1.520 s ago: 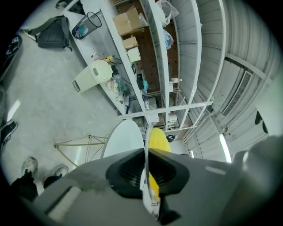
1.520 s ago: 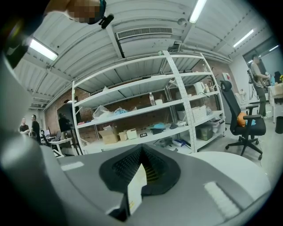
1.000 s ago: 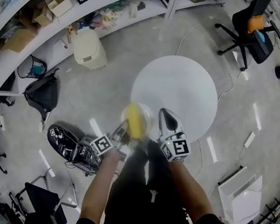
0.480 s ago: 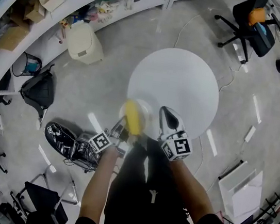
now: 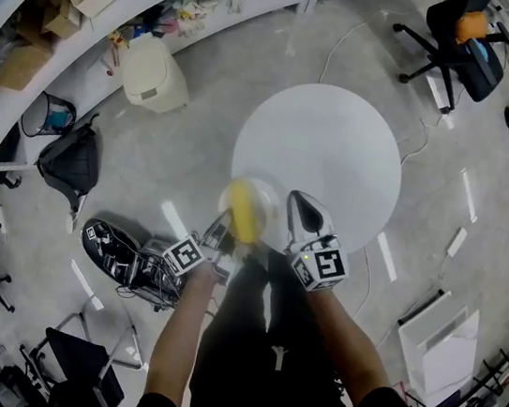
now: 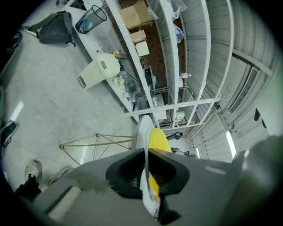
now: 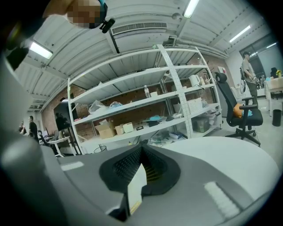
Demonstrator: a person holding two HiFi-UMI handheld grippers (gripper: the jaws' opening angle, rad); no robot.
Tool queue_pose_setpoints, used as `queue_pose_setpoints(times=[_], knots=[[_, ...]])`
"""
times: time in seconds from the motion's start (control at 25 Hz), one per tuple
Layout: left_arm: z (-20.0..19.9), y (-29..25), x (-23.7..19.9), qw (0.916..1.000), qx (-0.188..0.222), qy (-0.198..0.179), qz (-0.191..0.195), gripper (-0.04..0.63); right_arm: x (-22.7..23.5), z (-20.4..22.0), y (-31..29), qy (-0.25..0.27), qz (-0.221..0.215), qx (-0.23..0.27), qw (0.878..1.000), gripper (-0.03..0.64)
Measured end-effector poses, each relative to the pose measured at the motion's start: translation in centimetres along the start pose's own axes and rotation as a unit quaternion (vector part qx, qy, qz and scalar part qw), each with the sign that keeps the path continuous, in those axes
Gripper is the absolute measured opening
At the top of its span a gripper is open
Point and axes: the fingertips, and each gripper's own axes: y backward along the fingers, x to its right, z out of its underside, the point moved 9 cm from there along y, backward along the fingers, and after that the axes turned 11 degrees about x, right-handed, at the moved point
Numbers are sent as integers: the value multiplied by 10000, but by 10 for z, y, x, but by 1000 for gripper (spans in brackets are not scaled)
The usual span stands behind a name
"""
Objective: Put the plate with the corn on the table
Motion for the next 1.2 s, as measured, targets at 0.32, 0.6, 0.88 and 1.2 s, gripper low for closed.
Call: queue_pose_setpoints(times=[0.32,0.6,0.88,1.2], knots=[[4,0,-8,9999,-47,8,-99,21,-1,4,2,-69,-15,-5,10000,9],[2,3,-19,9999,-98,-36,-53,20,-4,8,2,-90,1,-29,10000,8],[6,-6,-20,9998,-167,-63,-10,21,-1,11,4,-128,34,-47,9999,9],[5,-12,-17,9994,-234,-237,-115,25,3,11,4,-144,46,-82,9999,8]])
